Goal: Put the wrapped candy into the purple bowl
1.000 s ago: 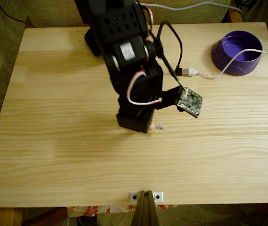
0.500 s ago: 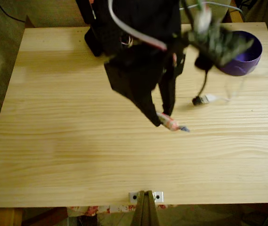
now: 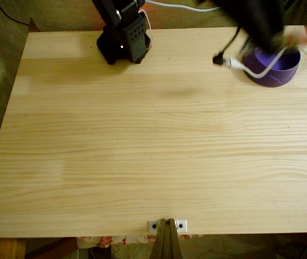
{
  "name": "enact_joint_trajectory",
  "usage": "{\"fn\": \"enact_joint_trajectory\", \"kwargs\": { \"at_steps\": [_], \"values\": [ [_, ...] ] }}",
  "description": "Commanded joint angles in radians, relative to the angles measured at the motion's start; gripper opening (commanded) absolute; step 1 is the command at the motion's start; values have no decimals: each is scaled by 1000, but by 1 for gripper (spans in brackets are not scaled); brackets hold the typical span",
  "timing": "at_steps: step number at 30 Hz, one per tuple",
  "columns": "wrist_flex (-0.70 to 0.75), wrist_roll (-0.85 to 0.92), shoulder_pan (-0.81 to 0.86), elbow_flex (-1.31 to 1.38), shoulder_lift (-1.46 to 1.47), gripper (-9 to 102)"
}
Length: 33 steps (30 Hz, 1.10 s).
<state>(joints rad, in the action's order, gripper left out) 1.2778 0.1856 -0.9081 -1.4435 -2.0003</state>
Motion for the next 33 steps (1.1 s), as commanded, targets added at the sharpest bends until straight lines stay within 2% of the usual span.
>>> {"fn": "enact_joint_trajectory", "kwargs": {
  "at_steps": [1, 11, 33],
  "values": [
    [15, -12, -144, 110, -49, 1],
    [-43, -8, -370, 118, 140, 0],
    [-198, -75, -538, 64, 565, 0]
  ]
}}
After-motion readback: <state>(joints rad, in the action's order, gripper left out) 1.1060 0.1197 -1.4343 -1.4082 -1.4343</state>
